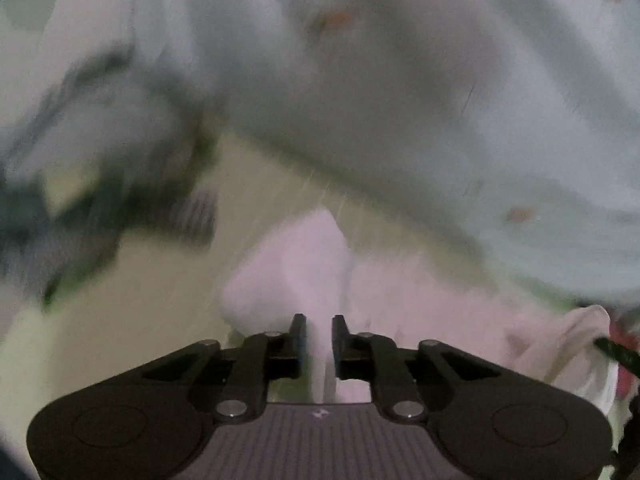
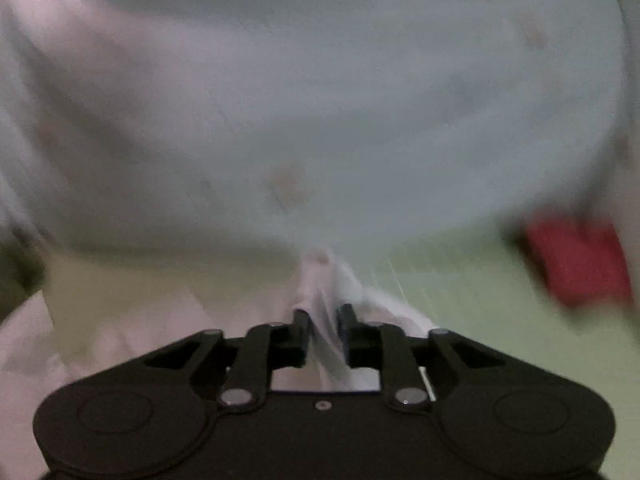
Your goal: Fold clothes
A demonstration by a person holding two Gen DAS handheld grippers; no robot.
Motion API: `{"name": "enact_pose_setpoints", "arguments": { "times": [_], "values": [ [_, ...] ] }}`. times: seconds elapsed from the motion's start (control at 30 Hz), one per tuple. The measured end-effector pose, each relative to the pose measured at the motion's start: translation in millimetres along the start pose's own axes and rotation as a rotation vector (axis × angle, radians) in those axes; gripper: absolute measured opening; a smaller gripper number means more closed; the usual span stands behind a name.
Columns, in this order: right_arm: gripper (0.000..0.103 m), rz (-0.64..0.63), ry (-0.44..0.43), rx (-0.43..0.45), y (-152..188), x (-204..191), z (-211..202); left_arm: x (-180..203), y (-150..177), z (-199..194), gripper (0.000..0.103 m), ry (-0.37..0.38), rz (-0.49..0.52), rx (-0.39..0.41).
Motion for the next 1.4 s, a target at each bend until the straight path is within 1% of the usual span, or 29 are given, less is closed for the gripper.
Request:
{"name": "enact_pose_setpoints", "arguments": {
  "times": [0.03, 0.07, 0.1, 0.13, 0.17, 0.23, 0.27, 0.3, 0.33, 0.37, 0.43, 0.5, 0.53, 0.63, 0.7, 0.83, 0.93, 1.03, 1.1, 1.17, 1.23, 1.27, 1.33, 1.4],
  "values": [
    [0.045, 0.039, 0.0, -0.038, 23.2, 14.2, 1.8, -7.6, 13.7, 2.1, 0.034, -0.023, -0.014, -0.022],
    [0.054, 0.08, -0.004, -0.052, 38.0, 22.0, 0.4, -14.4, 23.2, 2.5, 0.042, -0.044, -0.03, -0.034],
    [0.063, 0.12, -0.008, -0.066, 52.8, 29.8, -1.1, -20.5, 27.8, 3.2, 0.045, -0.062, -0.041, -0.043],
    [0.063, 0.158, -0.012, -0.08, 66.9, 37.1, -2.5, -24.7, 30.9, 4.2, 0.05, -0.077, -0.043, -0.049],
    [0.064, 0.178, -0.021, -0.093, 74.9, 39.6, -2.4, -27.4, 34.8, 6.7, 0.053, -0.093, -0.04, -0.055],
    [0.071, 0.206, -0.033, -0.122, 90.2, 42.6, -2.2, -28.7, 35.7, 14.2, 0.054, -0.127, -0.038, -0.068],
    [0.071, 0.215, -0.036, -0.137, 97.5, 43.4, -2.2, -27.9, 35.3, 17.1, 0.055, -0.136, -0.035, -0.072],
    [0.071, 0.224, -0.039, -0.153, 104.8, 44.1, -2.2, -24.0, 33.3, 17.6, 0.056, -0.135, -0.027, -0.071],
    [0.071, 0.232, -0.042, -0.168, 112.1, 43.9, -2.0, -19.0, 30.5, 16.8, 0.063, -0.128, -0.012, -0.067],
    [0.072, 0.235, -0.049, -0.177, 118.0, 34.4, 0.4, -14.8, 28.1, 16.2, 0.071, -0.119, 0.007, -0.062],
    [0.077, 0.23, -0.057, -0.186, 123.3, 19.7, 3.1, -6.1, 23.6, 15.9, 0.074, -0.104, 0.048, -0.056],
    [0.078, 0.211, -0.017, -0.197, 128.7, 16.0, 8.9, 0.4, 23.4, 19.6, 0.074, -0.103, 0.091, -0.073],
    [0.079, 0.19, 0.029, -0.212, 131.2, 14.6, 10.7, 0.6, 23.9, 21.8, 0.074, -0.104, 0.104, -0.082],
    [0.079, 0.162, 0.091, -0.263, 145.5, 18.4, 20.6, -0.5, 24.1, 27.8, 0.074, -0.105, 0.125, -0.101],
    [0.079, 0.181, 0.1, -0.292, 154.5, 23.5, 24.7, -0.2, 23.5, 32.0, 0.074, -0.098, 0.145, -0.115],
    [0.078, 0.198, 0.121, -0.323, 165.5, 39.9, 32.2, 1.8, 22.9, 43.6, 0.074, -0.112, 0.133, -0.132],
    [0.079, 0.212, 0.134, -0.336, 167.2, 57.3, 41.9, 6.0, 24.7, 55.2, 0.074, -0.129, 0.12, -0.148],
    [0.079, 0.234, 0.122, -0.343, 165.3, 72.9, 57.7, 13.3, 25.2, 68.1, 0.074, -0.156, 0.115, -0.156],
    [0.078, 0.224, 0.112, -0.345, 161.9, 80.2, 70.9, 21.1, 23.4, 77.6, 0.074, -0.161, 0.111, -0.159],
    [0.073, 0.219, 0.092, -0.347, 156.9, 87.6, 87.8, 31.2, 19.9, 89.3, 0.074, -0.164, 0.111, -0.16],
    [0.061, 0.236, 0.063, -0.345, 150.7, 96.1, 107.0, 43.0, 15.3, 102.7, 0.074, -0.169, 0.116, -0.16],
    [0.059, 0.248, 0.057, -0.335, 145.4, 102.4, 117.7, 49.1, 11.9, 110.4, 0.074, -0.173, 0.121, -0.161],
    [0.052, 0.25, 0.084, -0.323, 128.8, 122.7, 146.1, 61.7, 3.6, 126.5, 0.074, -0.181, 0.128, -0.165],
    [0.046, 0.256, 0.143, -0.312, 105.5, 151.5, 178.8, 73.1, -6.2, 138.8, 0.074, -0.182, 0.13, -0.156]
  ]
}}
Point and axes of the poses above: each gripper's, at about its wrist camera, not at the fingertips, and z roughly the way its jaws point, x to its right, y to its underside, the point moved 9 cm from there along z, roughly the way its jaws point, and after that the axes turned 11 degrees about -z, right-handed, at the moved point
